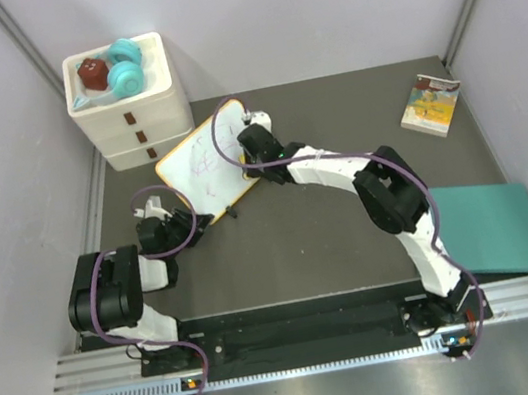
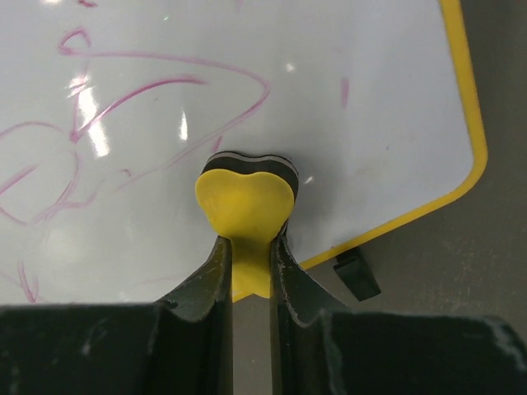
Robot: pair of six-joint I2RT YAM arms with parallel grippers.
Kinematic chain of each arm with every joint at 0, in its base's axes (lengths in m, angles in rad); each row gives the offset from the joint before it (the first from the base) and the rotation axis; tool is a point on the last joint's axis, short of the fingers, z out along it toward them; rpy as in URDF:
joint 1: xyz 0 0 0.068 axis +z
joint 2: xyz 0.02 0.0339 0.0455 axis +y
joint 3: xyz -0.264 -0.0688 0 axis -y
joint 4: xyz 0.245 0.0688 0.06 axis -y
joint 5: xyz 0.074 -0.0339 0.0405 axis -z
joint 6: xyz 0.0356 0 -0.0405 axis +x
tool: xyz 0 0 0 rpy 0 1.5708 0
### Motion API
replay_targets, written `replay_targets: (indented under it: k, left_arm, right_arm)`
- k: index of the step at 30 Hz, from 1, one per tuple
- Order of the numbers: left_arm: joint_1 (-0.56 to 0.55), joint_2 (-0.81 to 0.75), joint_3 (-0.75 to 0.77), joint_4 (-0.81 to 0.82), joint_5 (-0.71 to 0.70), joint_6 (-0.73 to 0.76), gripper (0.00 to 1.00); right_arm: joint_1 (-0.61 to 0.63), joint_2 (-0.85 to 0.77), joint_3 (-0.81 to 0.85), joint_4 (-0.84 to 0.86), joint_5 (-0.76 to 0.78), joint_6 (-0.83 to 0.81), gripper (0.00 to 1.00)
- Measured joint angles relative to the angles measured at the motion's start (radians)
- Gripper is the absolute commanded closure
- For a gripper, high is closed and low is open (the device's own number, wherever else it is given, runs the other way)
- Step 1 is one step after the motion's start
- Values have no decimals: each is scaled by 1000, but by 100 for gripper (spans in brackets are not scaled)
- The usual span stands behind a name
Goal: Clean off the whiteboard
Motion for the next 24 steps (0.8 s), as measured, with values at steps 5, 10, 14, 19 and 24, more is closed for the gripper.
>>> replay_targets:
  k: [5,10,14,19,24]
  left_arm:
    - [-1,0,0,0,-1,1,78]
    - [-1,0,0,0,-2,7,78]
    - [-2,0,0,-1,-3,9,78]
    - [-4,0,0,0,-4,11,78]
    - [-6,1,3,-2,-8,12,78]
  right_arm:
    - [65,0,-10,23,15,-8,100]
    - [152,0,-52,69,0,11,100]
    - [169,2,-54,84,21,11,100]
    - [160,2,-54,79,24,35,100]
    - [114,-3,-80,103,-71,106,100]
